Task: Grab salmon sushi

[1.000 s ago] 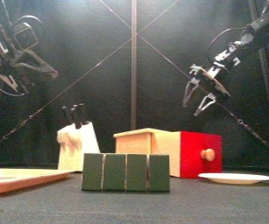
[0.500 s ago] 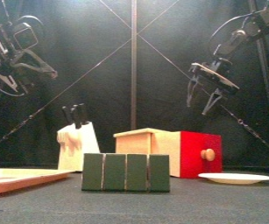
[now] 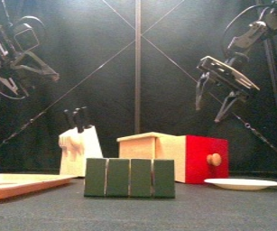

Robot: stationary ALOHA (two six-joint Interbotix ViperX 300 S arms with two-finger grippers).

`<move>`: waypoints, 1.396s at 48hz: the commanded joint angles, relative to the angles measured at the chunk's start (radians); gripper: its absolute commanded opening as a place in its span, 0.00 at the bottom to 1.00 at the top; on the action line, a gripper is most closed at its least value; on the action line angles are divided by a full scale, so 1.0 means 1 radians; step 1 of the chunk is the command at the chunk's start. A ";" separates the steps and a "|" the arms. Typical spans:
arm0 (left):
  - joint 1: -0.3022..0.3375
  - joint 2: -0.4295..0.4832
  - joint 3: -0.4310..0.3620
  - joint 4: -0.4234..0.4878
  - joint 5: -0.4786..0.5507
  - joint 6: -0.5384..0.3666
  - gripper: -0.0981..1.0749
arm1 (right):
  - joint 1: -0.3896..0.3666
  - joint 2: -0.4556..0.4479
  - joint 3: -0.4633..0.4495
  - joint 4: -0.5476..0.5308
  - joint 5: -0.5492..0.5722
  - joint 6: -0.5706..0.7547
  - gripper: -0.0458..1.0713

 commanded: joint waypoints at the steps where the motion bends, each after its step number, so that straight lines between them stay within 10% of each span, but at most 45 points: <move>1: -0.002 0.003 -0.012 -0.003 -0.003 0.003 0.39 | 0.034 0.005 -0.018 -0.018 -0.005 0.028 0.88; 67: -0.002 0.003 -0.005 -0.003 -0.002 0.003 0.39 | 0.038 0.334 -0.186 -0.037 0.138 0.051 0.88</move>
